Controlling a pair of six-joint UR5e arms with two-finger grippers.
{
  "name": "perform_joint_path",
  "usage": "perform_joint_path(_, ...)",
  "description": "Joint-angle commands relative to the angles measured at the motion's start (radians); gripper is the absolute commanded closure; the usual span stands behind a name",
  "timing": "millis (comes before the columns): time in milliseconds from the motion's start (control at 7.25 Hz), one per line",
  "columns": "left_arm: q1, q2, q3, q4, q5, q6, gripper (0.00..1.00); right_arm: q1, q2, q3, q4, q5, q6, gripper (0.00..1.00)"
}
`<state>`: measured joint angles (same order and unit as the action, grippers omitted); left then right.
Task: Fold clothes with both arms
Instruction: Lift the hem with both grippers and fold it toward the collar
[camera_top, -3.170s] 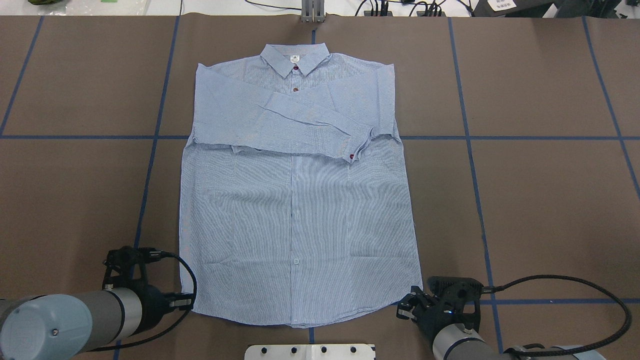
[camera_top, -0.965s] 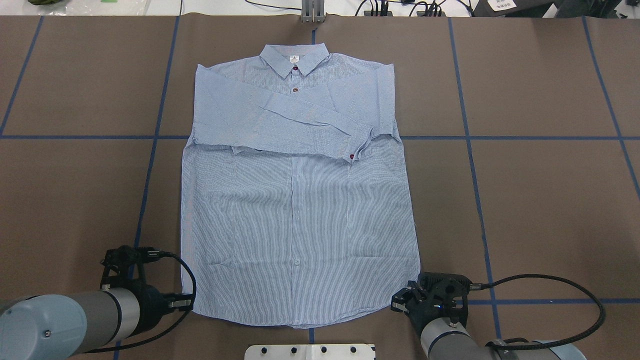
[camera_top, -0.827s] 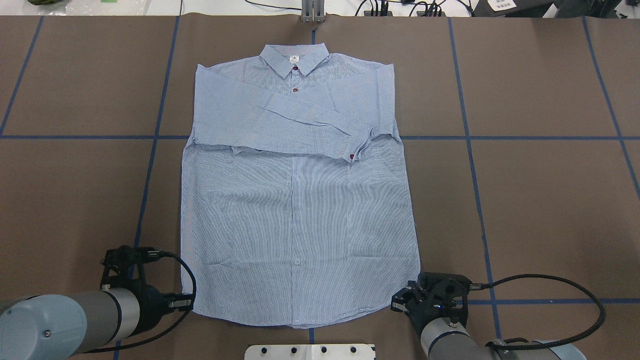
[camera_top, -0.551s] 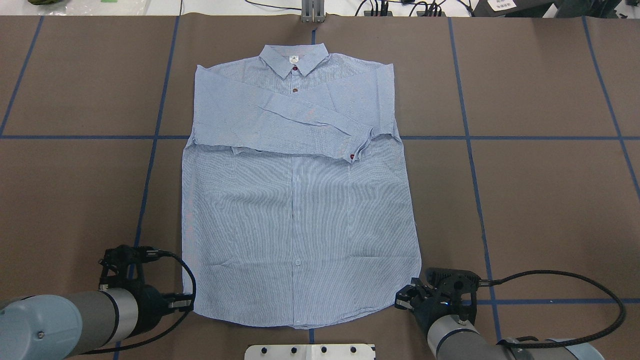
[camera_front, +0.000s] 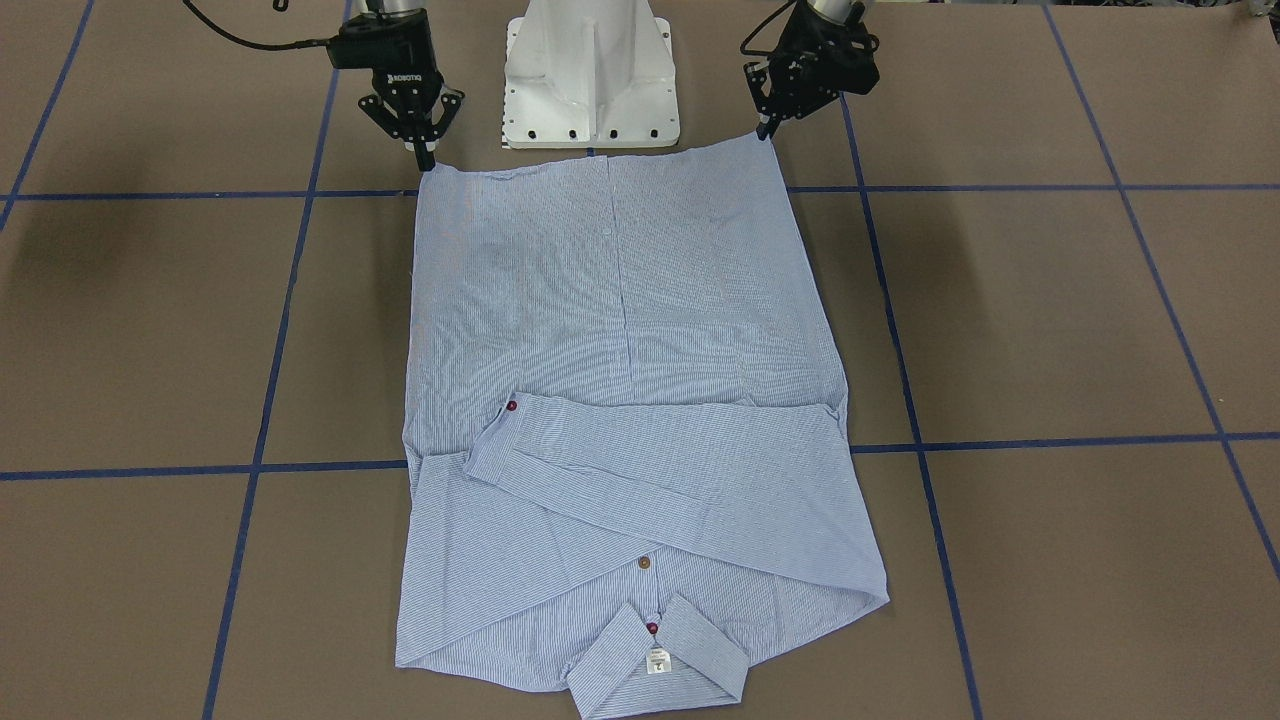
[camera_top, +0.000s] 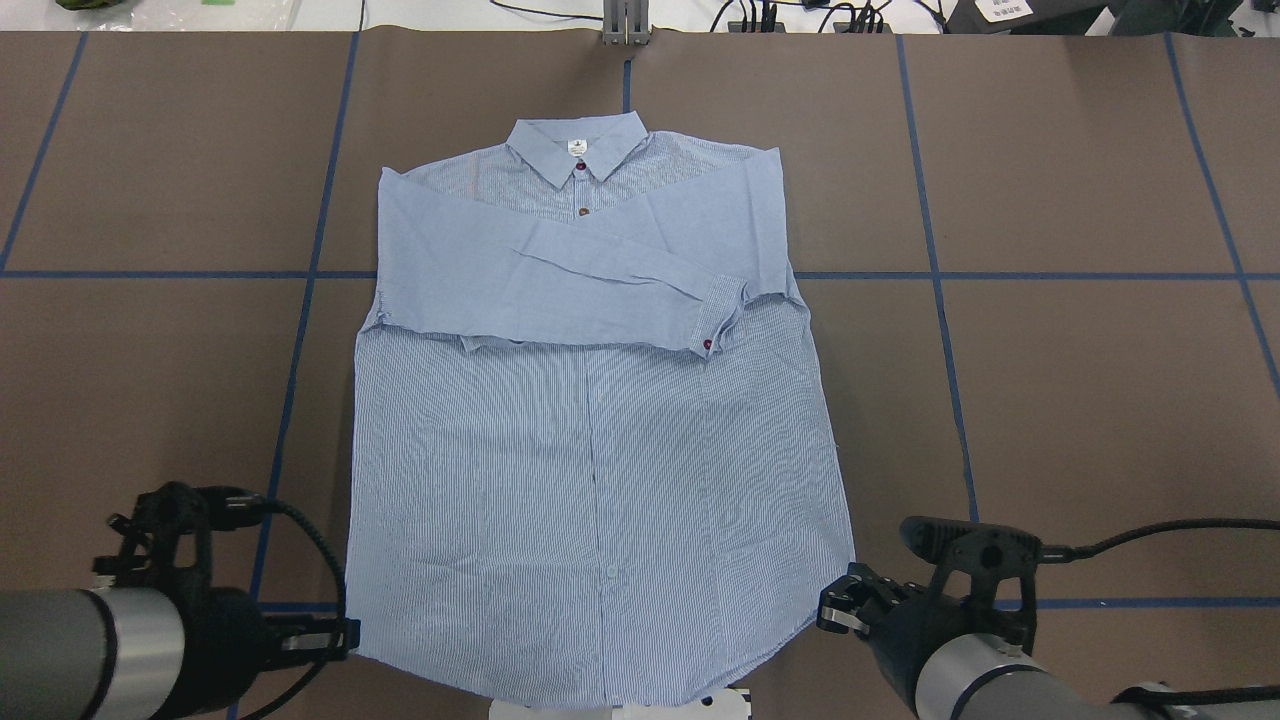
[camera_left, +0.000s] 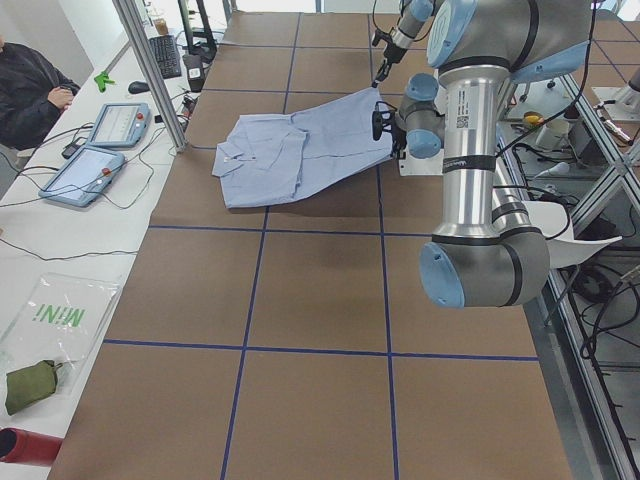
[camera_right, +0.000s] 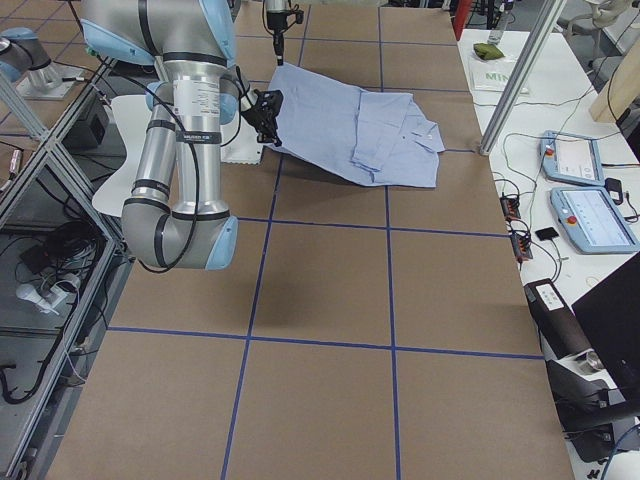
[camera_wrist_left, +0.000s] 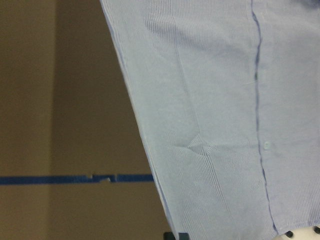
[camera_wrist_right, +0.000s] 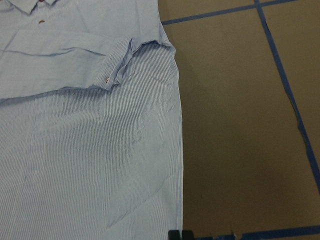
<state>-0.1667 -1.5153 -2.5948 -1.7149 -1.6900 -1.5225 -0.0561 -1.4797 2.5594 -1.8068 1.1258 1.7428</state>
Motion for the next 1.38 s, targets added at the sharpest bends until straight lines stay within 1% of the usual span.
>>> perform_joint_path(0,-0.136,-0.079,-0.116,0.208,-0.118,0.113,1.00,0.118,0.184,0.102,-0.269,0.150,-0.011,1.00)
perform_joint_path(138,-0.198,-0.124,-0.069,0.256,-0.119,0.199,1.00,0.180,0.302,0.076,-0.390,0.208,-0.029,1.00)
perform_joint_path(276,-0.255,-0.182,0.035,0.259,-0.117,0.232,1.00,0.232,0.347,0.021,-0.394,0.204,-0.089,1.00)
perform_joint_path(414,-0.328,-0.253,0.158,0.259,-0.112,0.283,1.00,0.322,0.355,-0.045,-0.367,0.210,-0.164,1.00)
perform_joint_path(551,-0.400,-0.322,0.250,0.259,-0.111,0.336,1.00,0.405,0.357,-0.109,-0.283,0.218,-0.231,1.00)
perform_joint_path(689,-0.459,-0.356,0.302,0.259,-0.094,0.387,1.00,0.505,0.360,-0.184,-0.226,0.270,-0.250,1.00)
perform_joint_path(827,-0.524,-0.388,0.336,0.259,-0.092,0.434,1.00,0.583,0.389,-0.262,-0.159,0.313,-0.313,1.00)
perform_joint_path(965,-0.565,-0.422,0.369,0.258,-0.092,0.470,1.00,0.617,0.407,-0.374,-0.081,0.313,-0.322,1.00)
perform_joint_path(1103,-0.609,-0.456,0.384,0.258,-0.094,0.502,1.00,0.639,0.430,-0.486,0.038,0.313,-0.325,1.00)
perform_joint_path(1241,-0.620,-0.479,0.428,0.238,-0.096,0.516,1.00,0.666,0.465,-0.572,0.110,0.315,-0.330,1.00)
